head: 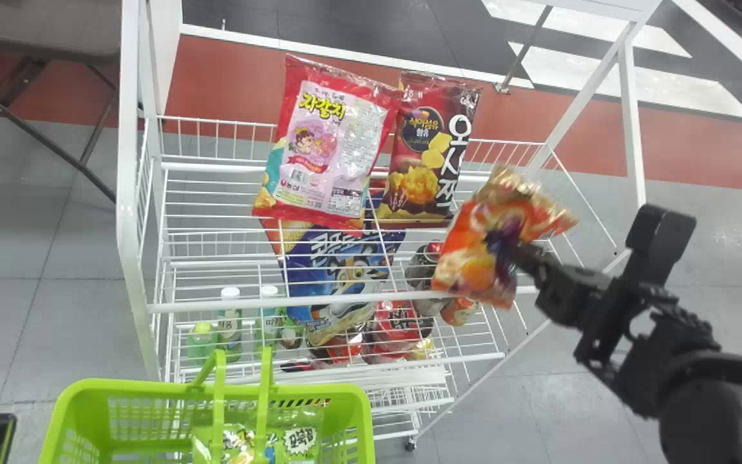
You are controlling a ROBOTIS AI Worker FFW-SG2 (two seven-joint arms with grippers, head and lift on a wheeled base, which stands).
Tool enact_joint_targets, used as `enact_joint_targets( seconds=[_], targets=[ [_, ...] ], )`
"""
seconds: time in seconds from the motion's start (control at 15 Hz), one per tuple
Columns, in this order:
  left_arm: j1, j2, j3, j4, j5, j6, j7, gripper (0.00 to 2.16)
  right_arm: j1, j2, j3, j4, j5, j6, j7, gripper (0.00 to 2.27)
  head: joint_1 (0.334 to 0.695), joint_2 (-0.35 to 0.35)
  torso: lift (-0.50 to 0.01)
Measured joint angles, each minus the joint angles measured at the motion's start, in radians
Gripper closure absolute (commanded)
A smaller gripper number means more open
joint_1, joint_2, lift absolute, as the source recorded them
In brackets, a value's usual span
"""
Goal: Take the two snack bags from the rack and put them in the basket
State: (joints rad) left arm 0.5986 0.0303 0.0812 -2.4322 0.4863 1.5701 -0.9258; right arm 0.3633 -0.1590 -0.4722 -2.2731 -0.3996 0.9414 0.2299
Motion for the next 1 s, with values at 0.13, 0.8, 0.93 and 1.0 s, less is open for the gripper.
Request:
enact_joint_targets(
  seconds=[0.13,0.8,0.93,1.0],
  targets=[
    [-0.006,-0.003,-0.005,0.000,0.001,0.000,0.004,1.36,0.072,0.016,-0.012,-0.107,-0.064,0.156,0.025,2.25,0.695,-0.350,-0.008],
    [-0.011,-0.010,-0.067,0.011,-0.008,0.000,0.036,1.36,0.250,0.043,0.094,-0.243,-0.335,0.609,0.060,2.25,0.695,-0.350,-0.008],
    [-0.011,-0.011,-0.083,0.012,-0.014,0.000,0.041,1.36,0.251,0.044,0.173,-0.239,-0.317,0.610,0.038,2.25,0.695,-0.350,-0.008],
    [-0.011,-0.011,-0.088,0.012,-0.016,0.000,0.041,1.36,0.250,0.046,0.205,-0.236,-0.313,0.610,0.025,2.25,0.695,-0.350,-0.008]
  ],
)
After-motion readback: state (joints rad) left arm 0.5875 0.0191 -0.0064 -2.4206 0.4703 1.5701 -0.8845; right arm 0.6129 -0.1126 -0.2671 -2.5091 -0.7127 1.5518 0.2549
